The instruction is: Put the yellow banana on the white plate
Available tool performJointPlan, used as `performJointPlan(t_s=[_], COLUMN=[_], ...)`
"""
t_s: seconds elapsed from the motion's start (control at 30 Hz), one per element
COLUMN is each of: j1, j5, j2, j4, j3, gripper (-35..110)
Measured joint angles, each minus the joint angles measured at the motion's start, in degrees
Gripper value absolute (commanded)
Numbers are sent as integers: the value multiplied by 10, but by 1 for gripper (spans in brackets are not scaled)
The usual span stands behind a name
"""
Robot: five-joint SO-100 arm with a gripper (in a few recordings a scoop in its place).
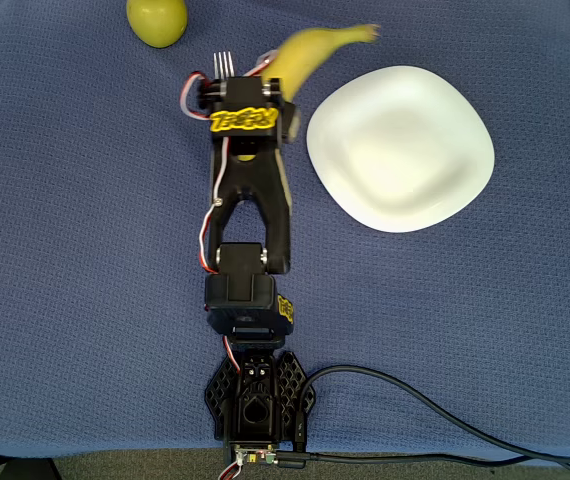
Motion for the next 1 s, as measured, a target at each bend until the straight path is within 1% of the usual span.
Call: performJointPlan(t_s=[0.17,0.5,1.0], j1=[58,155,251], j5=[11,1,-1], j2=[0,-7,-158], j4=[2,6,15], j3=[0,-3,-149], gripper=[0,0,0])
